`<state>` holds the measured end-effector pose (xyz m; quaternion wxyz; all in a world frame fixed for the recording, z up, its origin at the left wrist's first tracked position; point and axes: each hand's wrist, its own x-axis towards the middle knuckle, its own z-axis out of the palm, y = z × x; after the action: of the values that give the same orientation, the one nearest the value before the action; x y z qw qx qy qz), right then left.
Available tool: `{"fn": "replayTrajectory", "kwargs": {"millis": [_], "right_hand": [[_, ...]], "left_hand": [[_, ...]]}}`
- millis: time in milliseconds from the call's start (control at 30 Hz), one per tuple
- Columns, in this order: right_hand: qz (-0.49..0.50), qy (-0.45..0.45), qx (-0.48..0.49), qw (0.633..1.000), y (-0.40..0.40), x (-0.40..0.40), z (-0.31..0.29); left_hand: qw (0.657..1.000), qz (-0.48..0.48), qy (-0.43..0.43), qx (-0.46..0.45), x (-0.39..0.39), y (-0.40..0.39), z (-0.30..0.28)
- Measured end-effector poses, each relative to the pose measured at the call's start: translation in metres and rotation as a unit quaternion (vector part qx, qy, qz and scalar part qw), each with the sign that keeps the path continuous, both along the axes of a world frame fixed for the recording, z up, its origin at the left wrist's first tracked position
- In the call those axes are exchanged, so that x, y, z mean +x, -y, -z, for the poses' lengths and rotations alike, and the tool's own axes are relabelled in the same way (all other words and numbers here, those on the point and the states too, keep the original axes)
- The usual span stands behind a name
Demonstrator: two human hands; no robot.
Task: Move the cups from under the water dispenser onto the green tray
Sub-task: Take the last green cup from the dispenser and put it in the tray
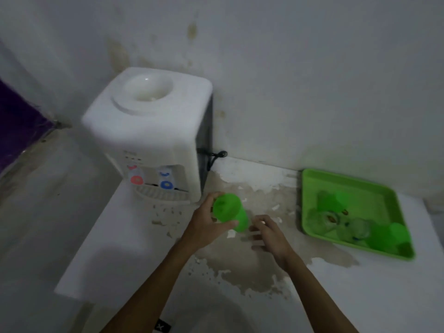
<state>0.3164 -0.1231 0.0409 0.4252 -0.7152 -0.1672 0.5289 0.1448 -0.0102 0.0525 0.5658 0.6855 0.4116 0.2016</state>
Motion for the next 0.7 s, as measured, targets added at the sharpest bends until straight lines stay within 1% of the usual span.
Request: {"fn": "replayTrajectory", "kwargs": {"millis": [100,200,300,367,433,533,633,700], "right_hand": [[0.038,-0.103,-0.004,0.994,0.034,0.032,-0.008],[0.107,-0.201,0.024,0.974,0.069,0.066,-0.012],[0.163,-0.238,0.054,0.956,0.097,0.098,-0.020],[0.200,-0.239,0.067,0.948,0.116,0.120,-0.021],[0.231,-0.214,0.074,0.946,0.131,0.138,-0.022],[0.268,-0.146,0.086,0.948,0.154,0.172,-0.022],[0.299,-0.047,0.090,0.949,0.166,0.211,-0.019],[0.314,0.032,0.088,0.945,0.170,0.235,-0.021]], "left_hand": [[0.999,0.034,0.022,0.007,0.049,0.030,-0.010],[0.997,0.072,0.041,0.001,0.096,0.062,-0.014],[0.994,0.102,0.048,-0.003,0.135,0.091,-0.014],[0.991,0.126,0.046,-0.008,0.159,0.108,-0.009],[0.988,0.149,0.036,-0.012,0.179,0.119,-0.005],[0.982,0.191,0.003,-0.017,0.210,0.132,-0.002],[0.978,0.208,-0.014,-0.009,0.238,0.136,0.002],[0.979,0.201,-0.020,-0.004,0.257,0.135,0.005]]}}
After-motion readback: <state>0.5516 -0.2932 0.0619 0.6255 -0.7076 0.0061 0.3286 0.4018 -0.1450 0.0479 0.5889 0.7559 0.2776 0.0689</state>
